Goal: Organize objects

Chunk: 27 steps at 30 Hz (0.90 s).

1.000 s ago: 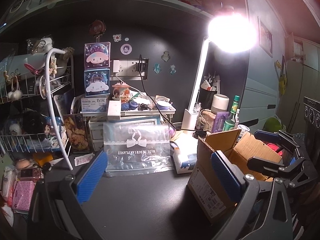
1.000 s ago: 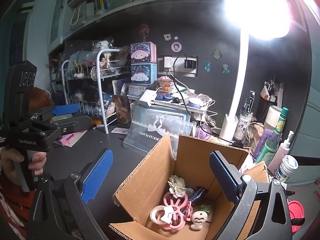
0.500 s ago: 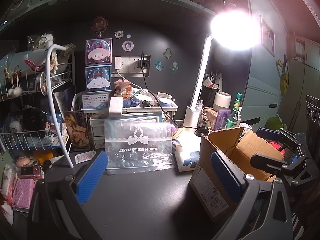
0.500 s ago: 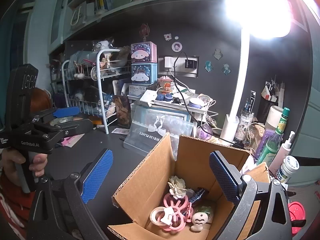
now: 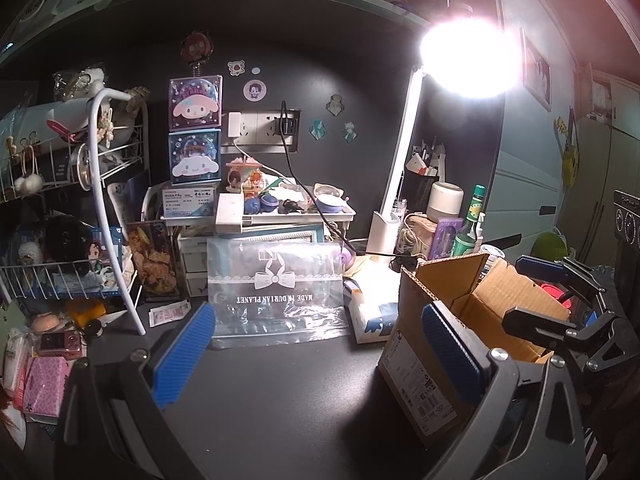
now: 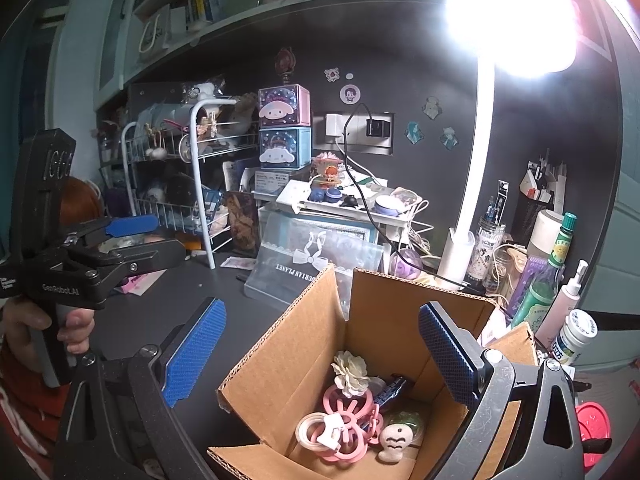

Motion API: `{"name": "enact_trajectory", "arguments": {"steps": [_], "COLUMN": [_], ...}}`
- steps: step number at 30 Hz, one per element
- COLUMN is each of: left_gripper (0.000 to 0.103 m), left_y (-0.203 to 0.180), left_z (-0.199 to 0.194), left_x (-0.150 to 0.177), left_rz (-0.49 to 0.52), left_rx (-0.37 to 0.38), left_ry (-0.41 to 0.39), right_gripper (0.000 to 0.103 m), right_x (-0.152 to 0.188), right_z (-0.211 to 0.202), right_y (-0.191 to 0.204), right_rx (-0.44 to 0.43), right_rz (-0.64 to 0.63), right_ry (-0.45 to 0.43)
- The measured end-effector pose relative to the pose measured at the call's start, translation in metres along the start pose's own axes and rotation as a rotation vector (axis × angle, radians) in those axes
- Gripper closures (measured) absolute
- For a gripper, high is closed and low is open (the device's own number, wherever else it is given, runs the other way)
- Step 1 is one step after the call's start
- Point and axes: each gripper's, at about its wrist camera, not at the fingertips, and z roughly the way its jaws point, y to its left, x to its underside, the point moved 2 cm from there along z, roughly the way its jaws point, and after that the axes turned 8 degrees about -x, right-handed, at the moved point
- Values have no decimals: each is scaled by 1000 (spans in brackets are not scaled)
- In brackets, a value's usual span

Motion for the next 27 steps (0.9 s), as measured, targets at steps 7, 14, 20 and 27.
{"name": "enact_trajectory", "arguments": {"steps": [7,14,20,27], "left_gripper": [0,0,0,0], "left_y": [-2,-3,-4,-6], "left_z": [2,3,3,4], "left_x": [0,0,0,0], "left_rz": [8,18,18,23], "left_rx": [7,4,6,9], "left_ry": [2,1,2,-2], "right_gripper": [6,6,6,6], "right_x": [3,4,4,4], "right_z": [-3,-3,-3,-3], "right_y": [-4,-7,-6,-7], "right_rx": [5,3,5,4], "right_rz": [9,15,16,16], "right_ry": [-1,0,1,1]}}
